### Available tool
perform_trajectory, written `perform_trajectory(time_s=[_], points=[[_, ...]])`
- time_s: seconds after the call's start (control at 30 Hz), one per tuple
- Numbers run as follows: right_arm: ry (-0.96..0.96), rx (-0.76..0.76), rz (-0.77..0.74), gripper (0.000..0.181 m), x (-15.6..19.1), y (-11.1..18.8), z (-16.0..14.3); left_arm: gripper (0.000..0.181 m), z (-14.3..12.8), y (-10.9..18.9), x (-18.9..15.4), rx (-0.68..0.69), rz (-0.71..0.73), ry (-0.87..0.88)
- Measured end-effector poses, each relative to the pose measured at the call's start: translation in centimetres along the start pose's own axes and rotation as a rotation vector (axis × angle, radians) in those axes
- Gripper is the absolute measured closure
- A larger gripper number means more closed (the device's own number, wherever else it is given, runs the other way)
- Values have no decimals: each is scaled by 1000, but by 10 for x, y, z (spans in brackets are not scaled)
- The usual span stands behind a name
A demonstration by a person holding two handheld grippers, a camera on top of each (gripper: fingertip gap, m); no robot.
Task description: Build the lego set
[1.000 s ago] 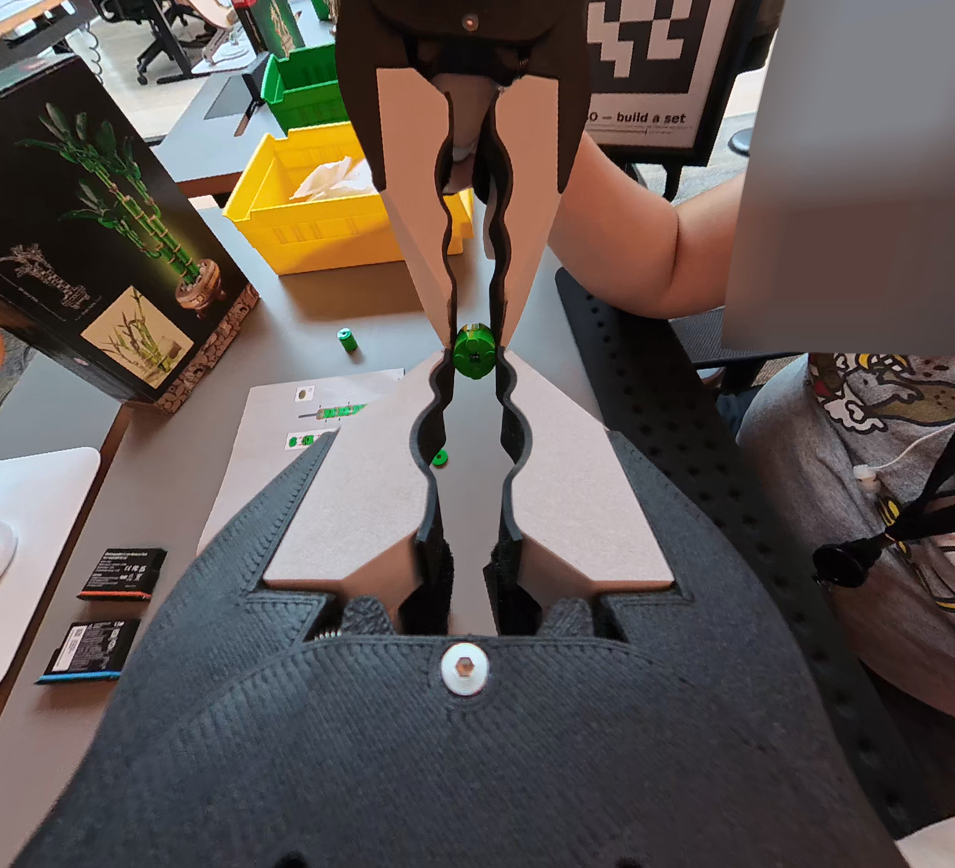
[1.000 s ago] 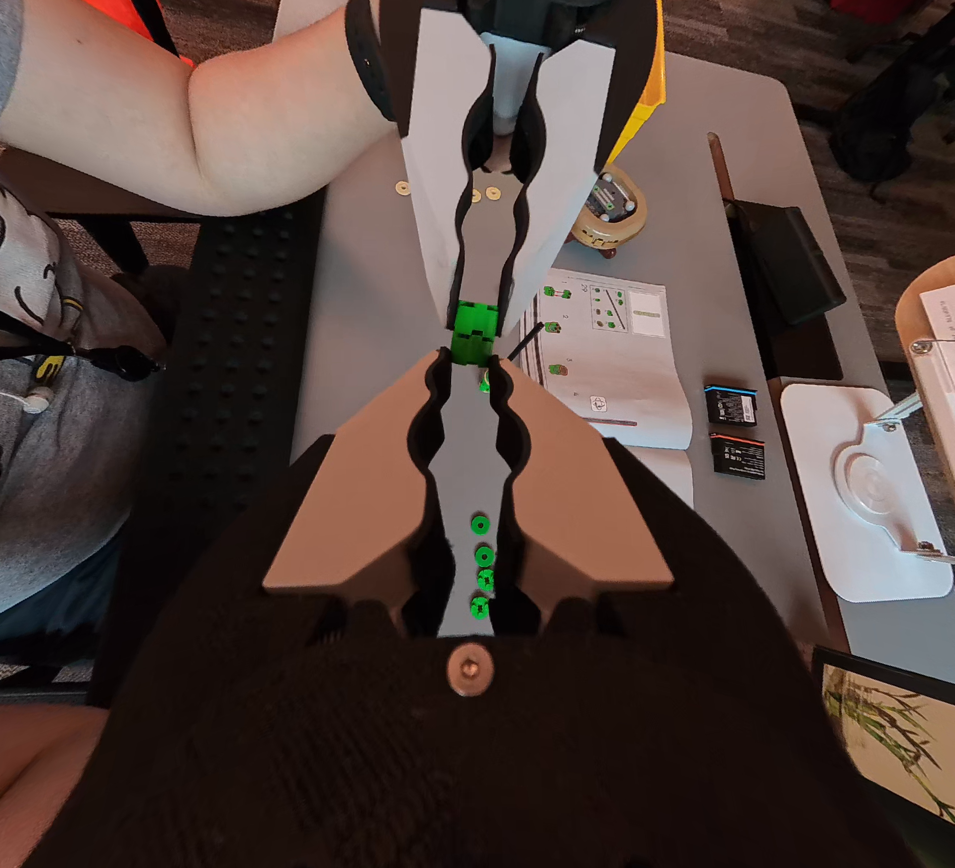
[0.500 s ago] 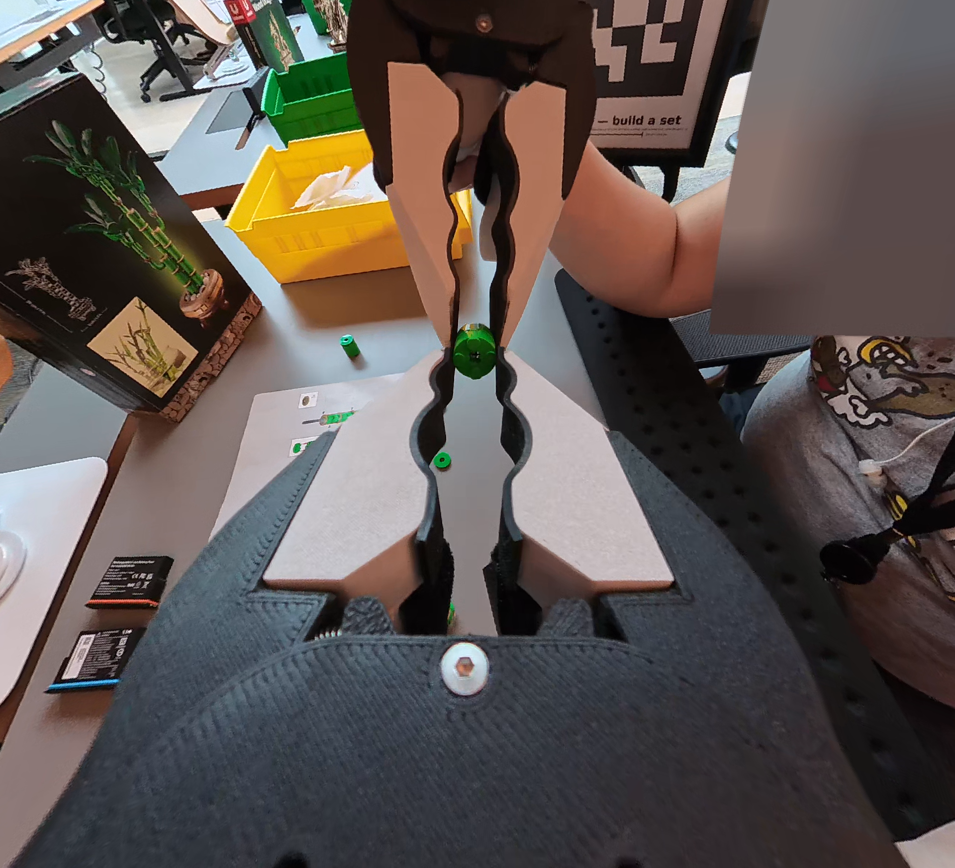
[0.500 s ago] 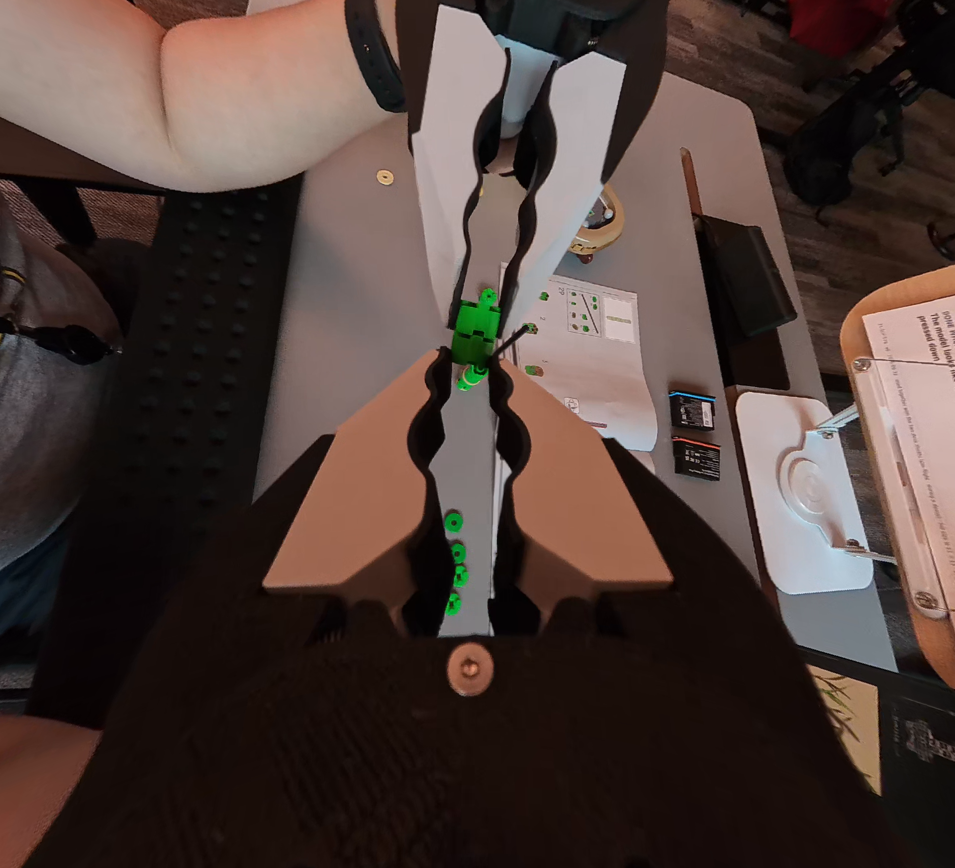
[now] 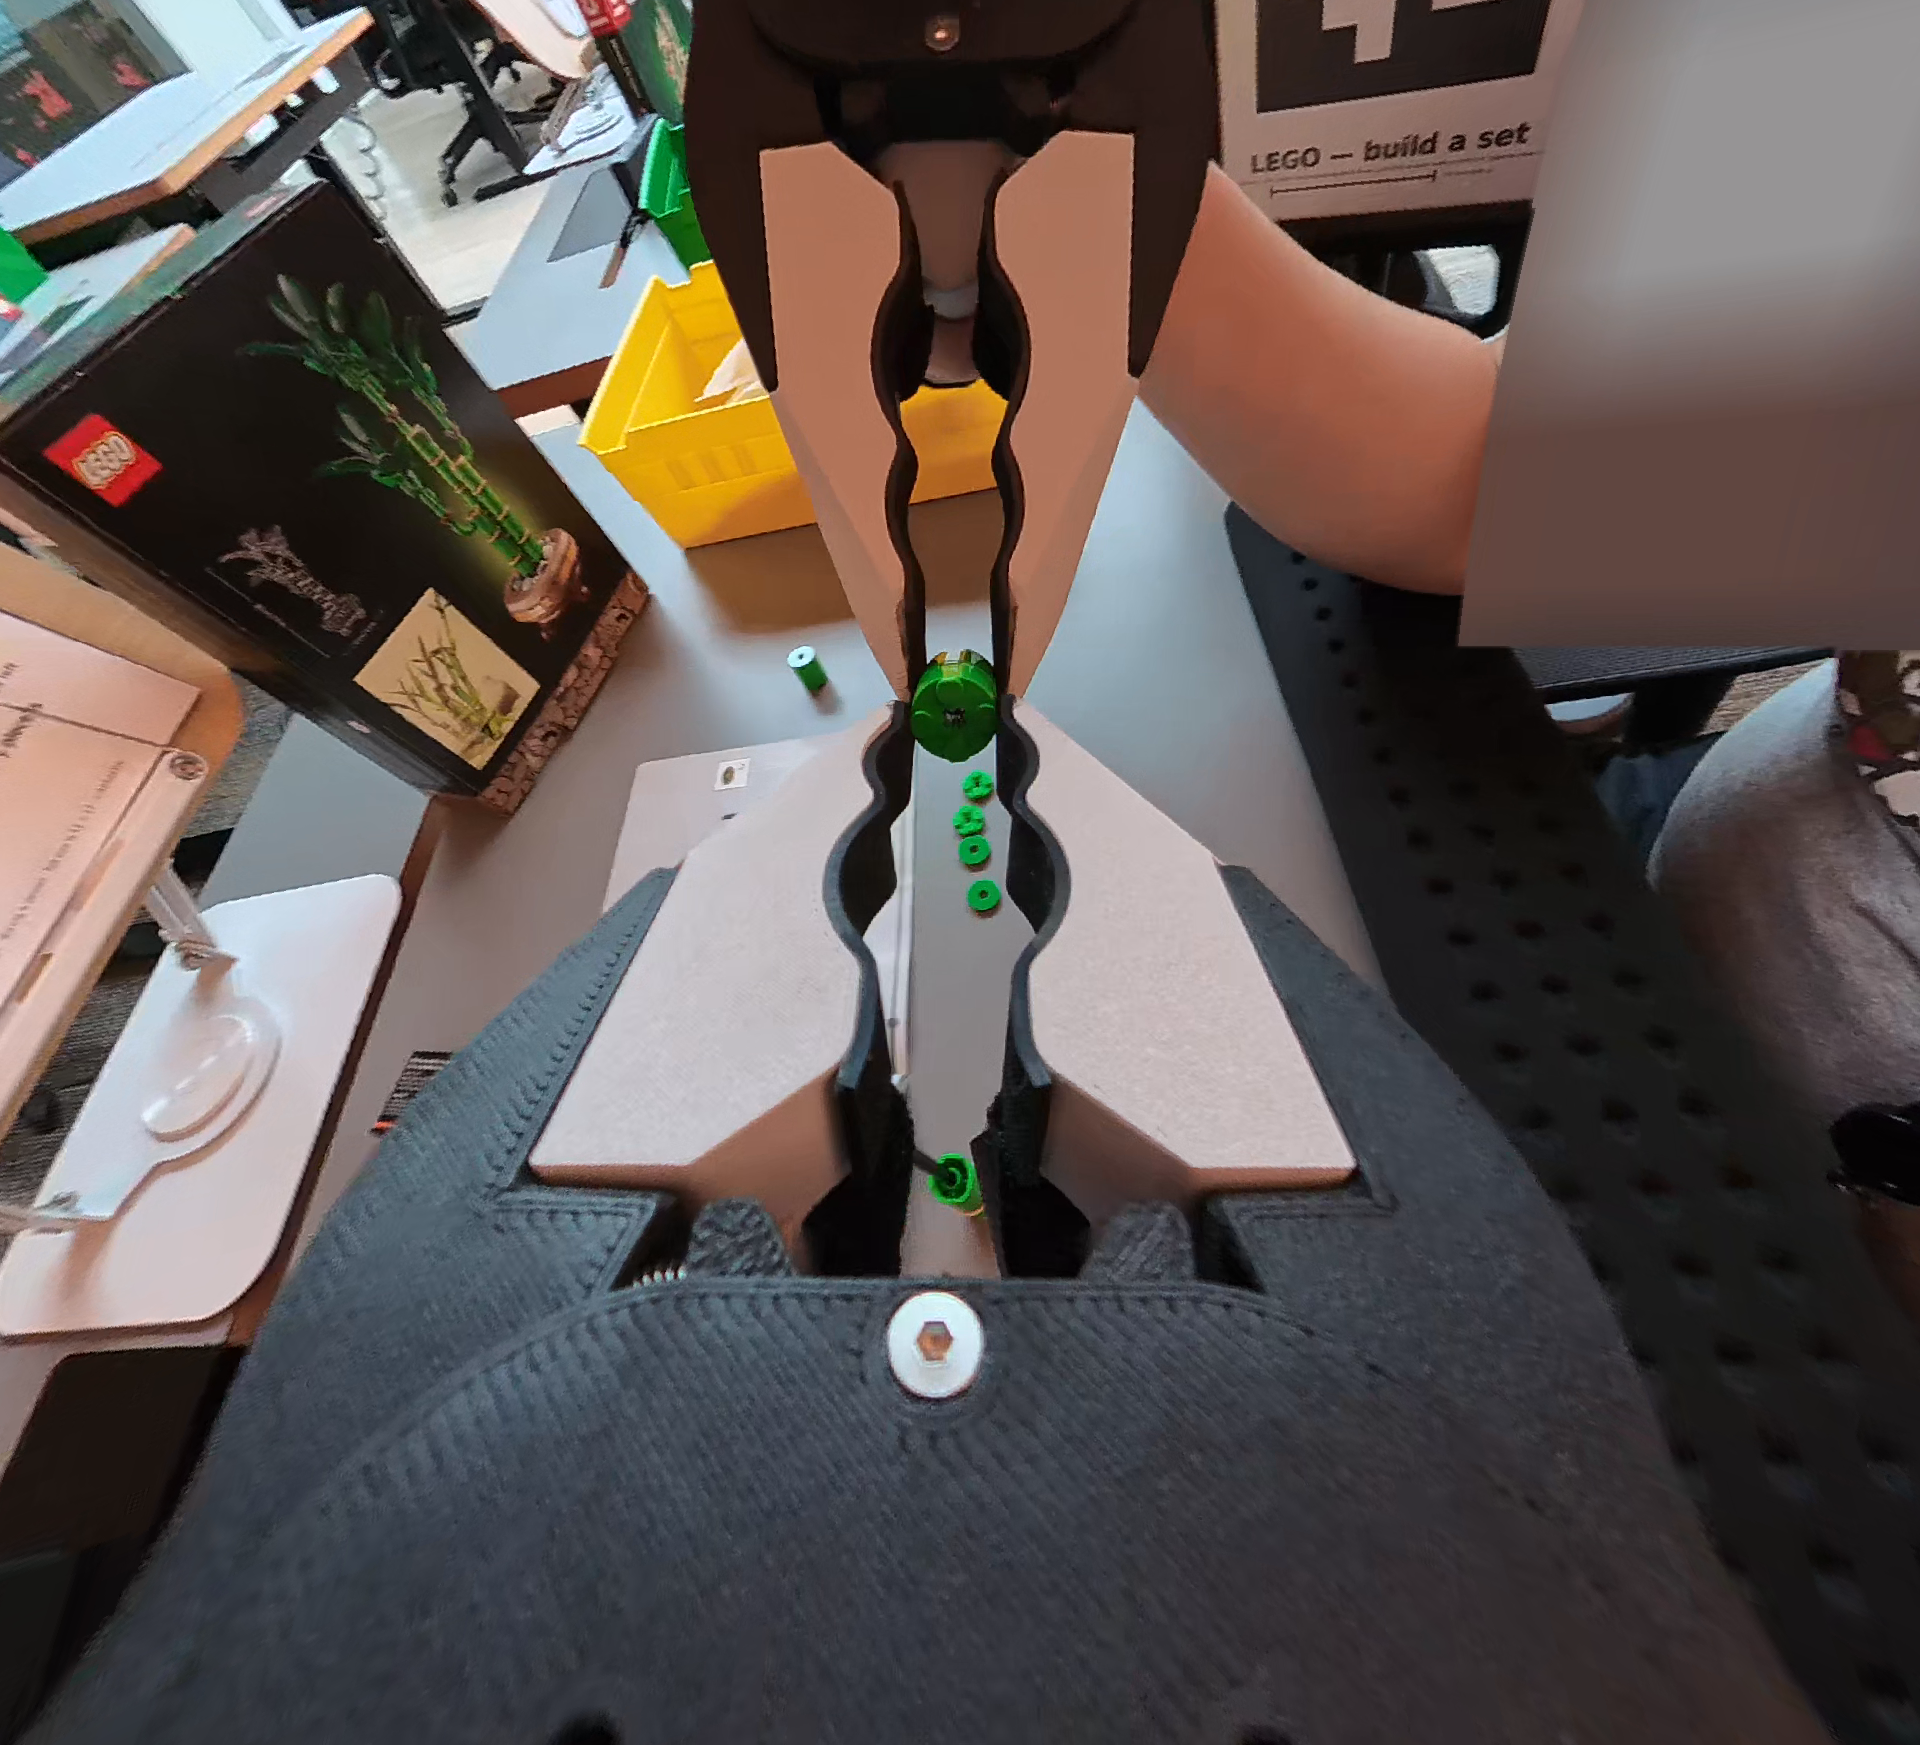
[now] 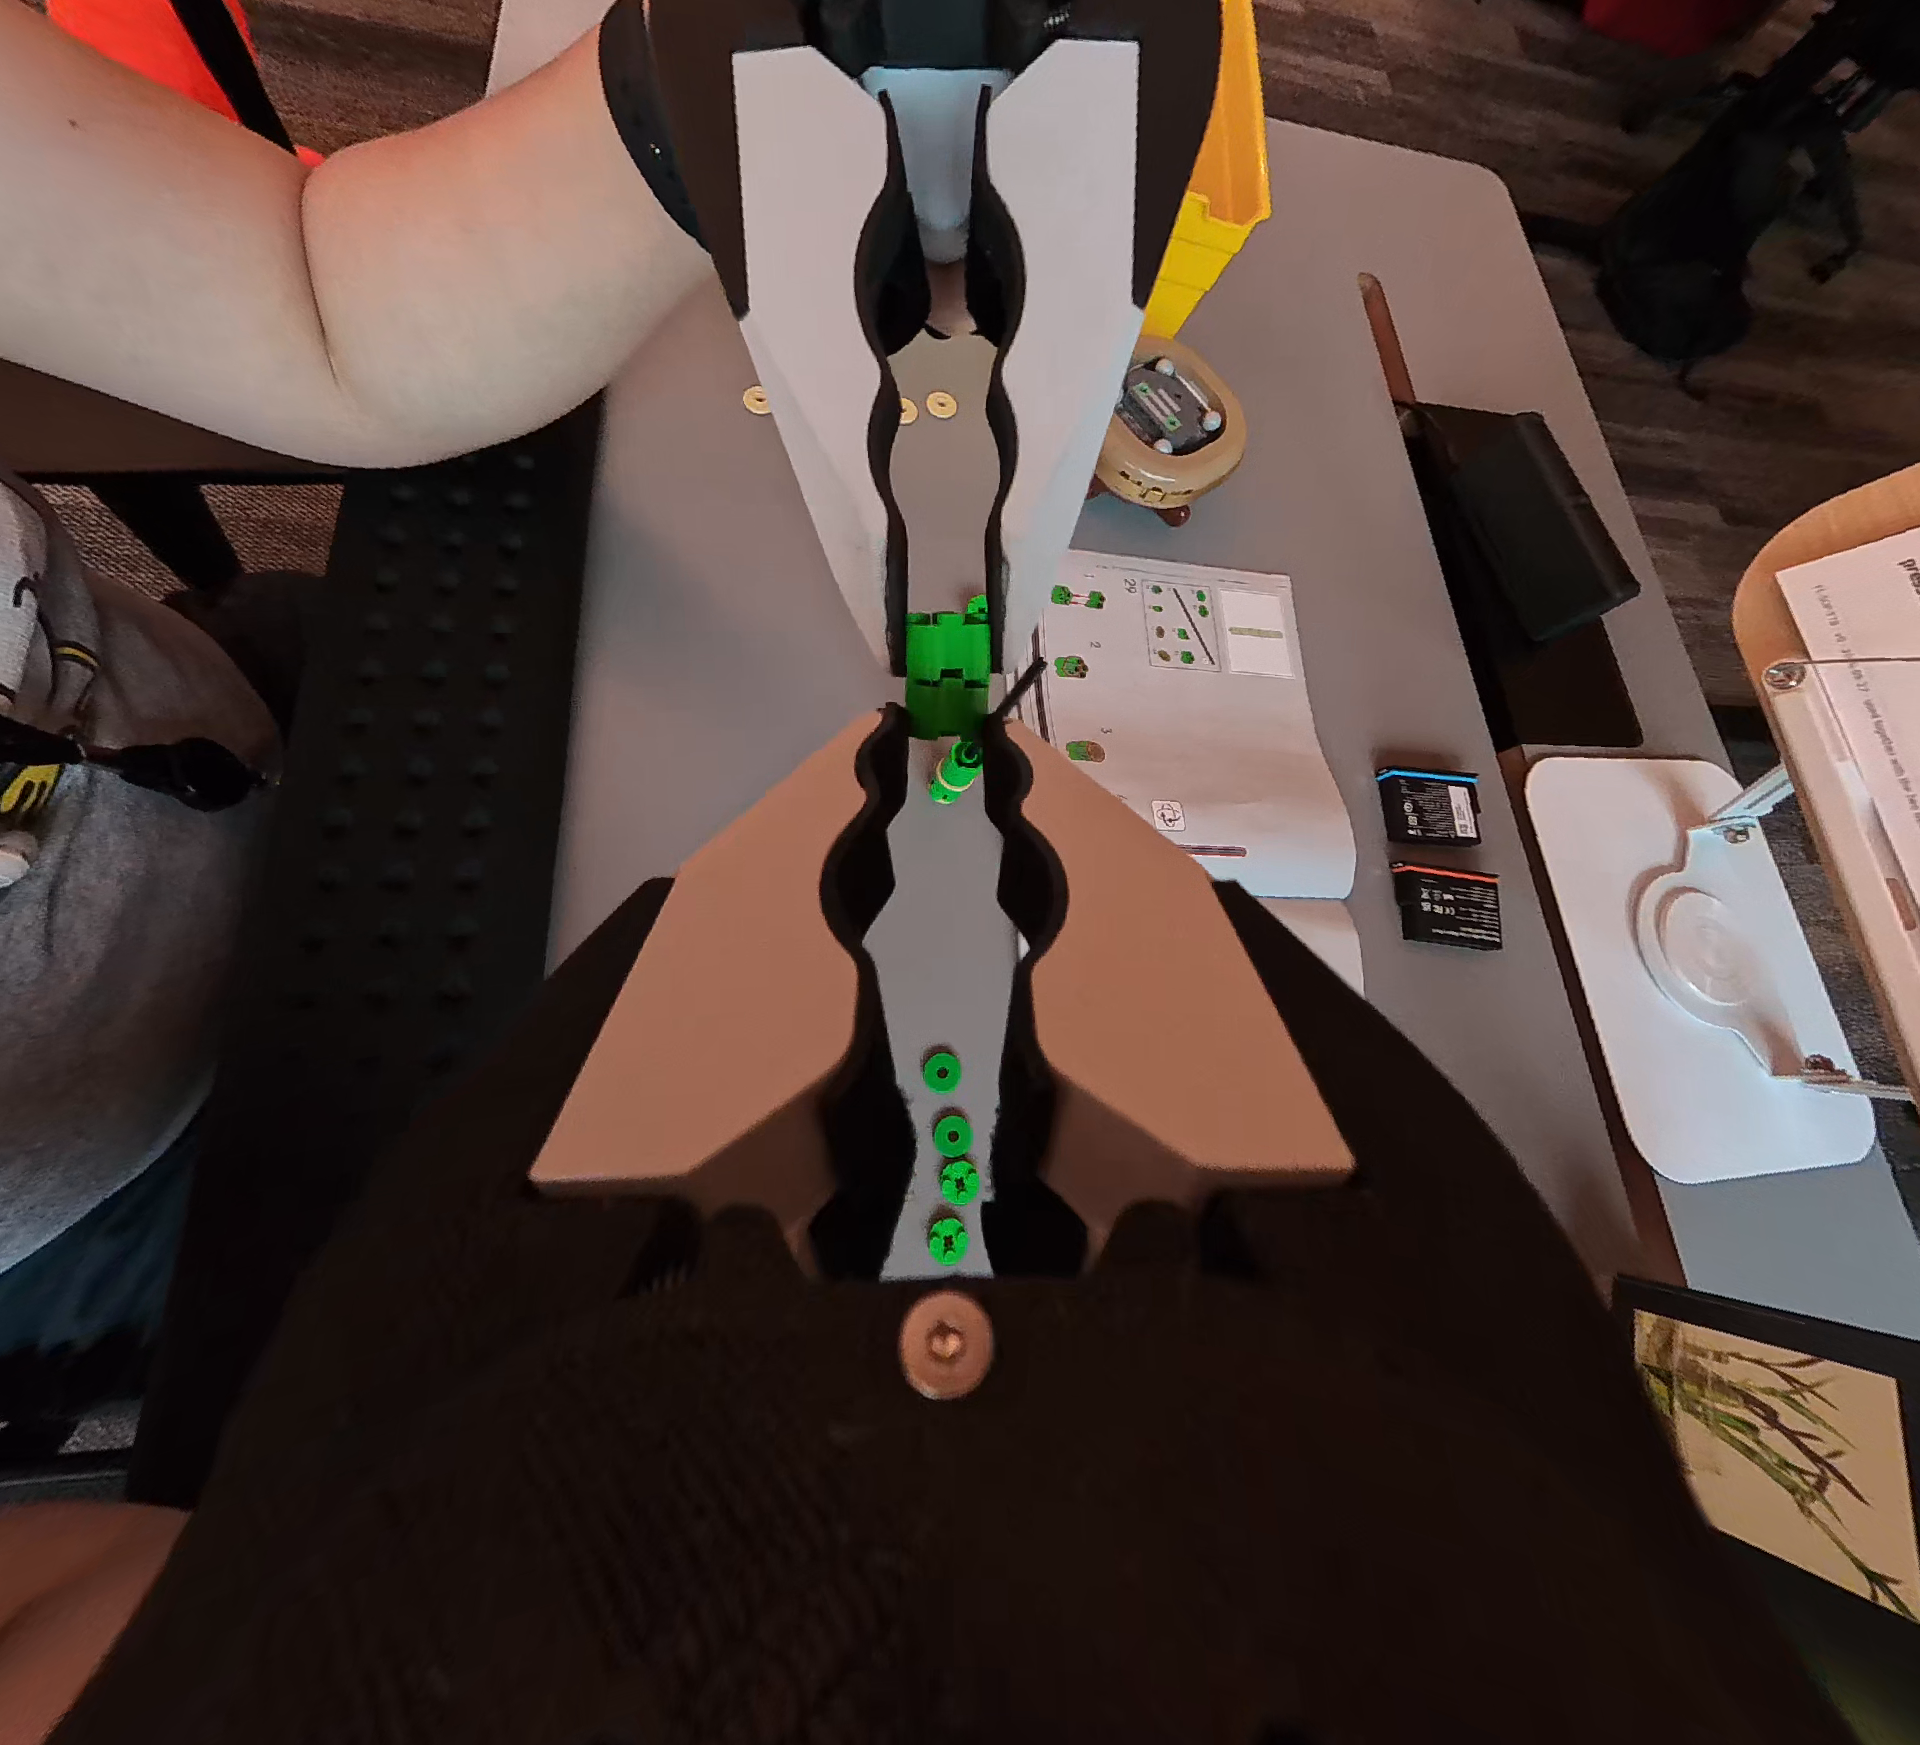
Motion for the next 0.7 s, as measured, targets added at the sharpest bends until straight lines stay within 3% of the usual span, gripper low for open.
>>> perform_trajectory(time_s=[0.33,0.5,0.7], points=[[-37,16,8,169,-4,-6,-5,167,-5,-1,2,39,11,4],[-80,-59,57,168,-8,-6,-5,167,-1,2,6,9,53,15],[-236,-201,121,168,-23,-2,-6,127,13,13,16,-79,194,-32]])
Point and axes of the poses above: each gripper's, where its closed fingertips meet, y back along the fingers, z out of its top, x = y × z across the jaws, the point moved 5 cm from there along y, back along the fingers, and after that the axes turned 11 degrees about -x, right-handed, at the moved point
